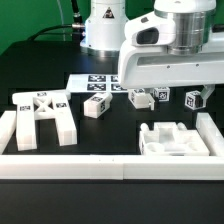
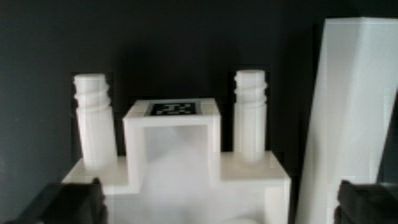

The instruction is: Assemble chair

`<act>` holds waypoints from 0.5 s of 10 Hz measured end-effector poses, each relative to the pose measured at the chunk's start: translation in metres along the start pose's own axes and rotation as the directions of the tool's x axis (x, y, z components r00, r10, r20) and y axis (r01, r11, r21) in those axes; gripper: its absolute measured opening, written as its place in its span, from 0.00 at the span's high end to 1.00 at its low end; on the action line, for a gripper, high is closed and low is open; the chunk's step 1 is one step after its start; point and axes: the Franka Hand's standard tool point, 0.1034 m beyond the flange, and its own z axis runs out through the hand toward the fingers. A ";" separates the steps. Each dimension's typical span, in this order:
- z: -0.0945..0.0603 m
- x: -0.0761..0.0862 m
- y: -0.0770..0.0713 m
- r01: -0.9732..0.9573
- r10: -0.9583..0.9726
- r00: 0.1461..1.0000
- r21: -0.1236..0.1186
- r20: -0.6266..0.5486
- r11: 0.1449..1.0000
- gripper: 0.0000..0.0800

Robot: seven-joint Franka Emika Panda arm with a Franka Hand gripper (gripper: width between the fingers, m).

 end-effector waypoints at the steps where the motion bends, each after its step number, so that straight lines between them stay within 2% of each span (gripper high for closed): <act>1: 0.001 -0.004 0.000 0.008 -0.008 1.000 -0.005 0.001 1.000 0.19; 3: 0.003 -0.043 0.006 0.043 -0.043 0.999 -0.016 0.030 0.999 0.19; 5: 0.007 -0.071 0.026 0.071 -0.070 0.997 -0.020 0.037 0.997 0.19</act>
Offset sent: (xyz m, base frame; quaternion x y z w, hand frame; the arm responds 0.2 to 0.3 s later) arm -0.0680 -0.0349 0.0022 -0.0187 -0.0006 -0.0519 0.9985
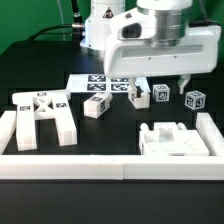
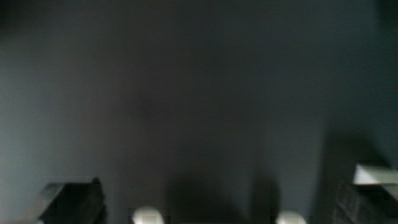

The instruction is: Assemble chair

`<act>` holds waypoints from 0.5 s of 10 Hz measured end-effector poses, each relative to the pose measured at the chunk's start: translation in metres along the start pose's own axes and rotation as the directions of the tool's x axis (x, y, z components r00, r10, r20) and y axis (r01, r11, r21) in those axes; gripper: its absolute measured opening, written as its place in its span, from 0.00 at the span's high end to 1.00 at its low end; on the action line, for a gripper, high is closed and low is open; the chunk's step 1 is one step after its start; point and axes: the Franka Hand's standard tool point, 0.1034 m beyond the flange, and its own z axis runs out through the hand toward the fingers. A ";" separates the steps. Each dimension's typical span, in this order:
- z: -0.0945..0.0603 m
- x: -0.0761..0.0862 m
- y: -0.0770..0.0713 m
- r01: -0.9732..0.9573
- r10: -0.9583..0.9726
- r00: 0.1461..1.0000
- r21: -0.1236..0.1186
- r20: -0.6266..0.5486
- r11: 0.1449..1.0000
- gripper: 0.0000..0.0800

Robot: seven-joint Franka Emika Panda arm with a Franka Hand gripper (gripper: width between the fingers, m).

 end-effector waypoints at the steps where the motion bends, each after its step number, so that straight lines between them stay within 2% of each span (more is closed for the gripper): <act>1: 0.004 -0.012 0.009 0.000 0.000 1.000 -0.003 0.006 1.000 0.19; 2: 0.008 -0.019 0.013 -0.007 0.007 1.000 -0.005 -0.006 1.000 0.19; 5: 0.008 -0.020 0.012 -0.005 0.005 1.000 -0.003 0.022 1.000 0.19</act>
Offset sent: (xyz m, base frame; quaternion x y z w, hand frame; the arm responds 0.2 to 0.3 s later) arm 0.0000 0.0000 0.0000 0.0000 -0.0650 0.0000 0.9979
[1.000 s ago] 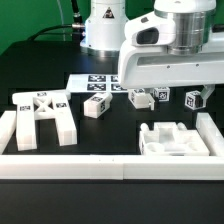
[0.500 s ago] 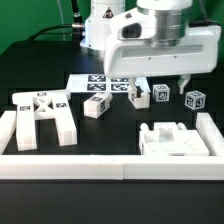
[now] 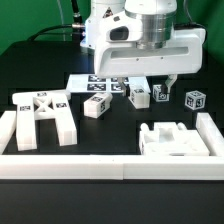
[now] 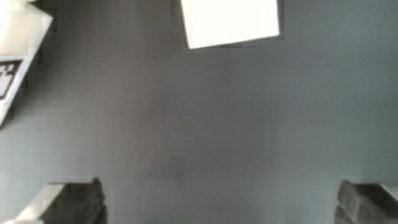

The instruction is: Assemble chair

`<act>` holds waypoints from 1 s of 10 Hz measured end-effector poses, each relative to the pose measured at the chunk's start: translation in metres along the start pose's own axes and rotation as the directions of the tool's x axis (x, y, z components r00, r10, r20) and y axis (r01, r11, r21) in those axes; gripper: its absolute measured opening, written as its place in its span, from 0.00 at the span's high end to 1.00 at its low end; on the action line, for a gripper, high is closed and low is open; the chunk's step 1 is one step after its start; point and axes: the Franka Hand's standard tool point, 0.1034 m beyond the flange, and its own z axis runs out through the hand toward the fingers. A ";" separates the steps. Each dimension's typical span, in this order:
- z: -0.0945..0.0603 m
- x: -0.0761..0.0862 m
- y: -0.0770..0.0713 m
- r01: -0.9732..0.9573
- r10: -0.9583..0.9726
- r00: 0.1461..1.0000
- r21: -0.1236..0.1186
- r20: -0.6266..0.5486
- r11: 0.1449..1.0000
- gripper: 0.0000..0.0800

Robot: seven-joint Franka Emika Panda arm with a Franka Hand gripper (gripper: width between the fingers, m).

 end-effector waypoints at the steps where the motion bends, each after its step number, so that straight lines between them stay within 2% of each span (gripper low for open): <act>1: 0.002 -0.004 0.000 -0.004 0.004 0.999 0.001 0.032 1.000 0.19; 2: 0.008 -0.015 0.003 -0.025 0.026 0.992 -0.005 0.120 1.000 0.19; 3: 0.010 -0.023 0.005 -0.014 0.019 0.977 -0.027 0.214 1.000 0.19; 4: 0.009 -0.026 0.003 -0.009 0.018 0.954 -0.031 0.300 0.999 0.19; 6: 0.010 -0.032 0.003 -0.007 0.020 0.897 -0.031 0.442 1.000 0.19; 8: 0.013 -0.033 0.003 -0.006 0.022 0.845 -0.031 0.534 1.000 0.19; 10: 0.017 -0.037 0.001 0.000 0.020 0.760 -0.031 0.650 1.000 0.19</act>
Offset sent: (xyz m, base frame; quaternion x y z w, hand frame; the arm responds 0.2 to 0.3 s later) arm -0.0134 -0.0157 -0.0007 -0.0648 -0.2140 0.0177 0.9745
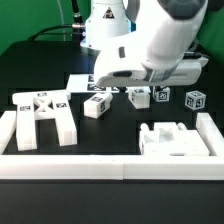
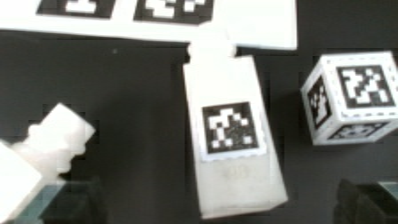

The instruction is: Assemble chair

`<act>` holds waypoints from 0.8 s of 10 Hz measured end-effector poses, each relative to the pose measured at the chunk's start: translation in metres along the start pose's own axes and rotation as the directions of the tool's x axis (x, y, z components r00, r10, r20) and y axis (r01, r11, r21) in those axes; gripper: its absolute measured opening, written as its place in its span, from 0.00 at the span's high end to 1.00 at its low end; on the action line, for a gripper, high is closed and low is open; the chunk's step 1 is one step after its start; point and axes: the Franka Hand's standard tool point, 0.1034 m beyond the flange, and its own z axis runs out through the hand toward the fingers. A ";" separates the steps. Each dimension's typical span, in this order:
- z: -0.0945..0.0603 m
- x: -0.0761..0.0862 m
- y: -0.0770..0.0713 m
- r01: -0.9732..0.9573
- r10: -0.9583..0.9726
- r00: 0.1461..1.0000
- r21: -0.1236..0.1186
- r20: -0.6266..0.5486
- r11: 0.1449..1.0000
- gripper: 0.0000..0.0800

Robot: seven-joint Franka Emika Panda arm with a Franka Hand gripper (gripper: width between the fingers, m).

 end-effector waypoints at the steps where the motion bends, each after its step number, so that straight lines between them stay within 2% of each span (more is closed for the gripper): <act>1: 0.002 0.002 -0.001 0.001 -0.001 0.999 -0.001 0.043 1.000 0.19; 2: 0.005 0.000 -0.001 0.001 -0.001 0.994 -0.002 0.109 1.000 0.19; 4: 0.008 0.007 -0.003 0.005 -0.005 0.995 -0.005 0.104 1.000 0.19; 8: 0.025 0.011 -0.005 0.007 -0.006 0.993 -0.006 0.115 1.000 0.19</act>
Offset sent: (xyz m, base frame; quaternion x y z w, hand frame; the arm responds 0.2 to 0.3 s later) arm -0.0015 0.0061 -0.0057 -0.0108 0.0006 -0.0037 0.9999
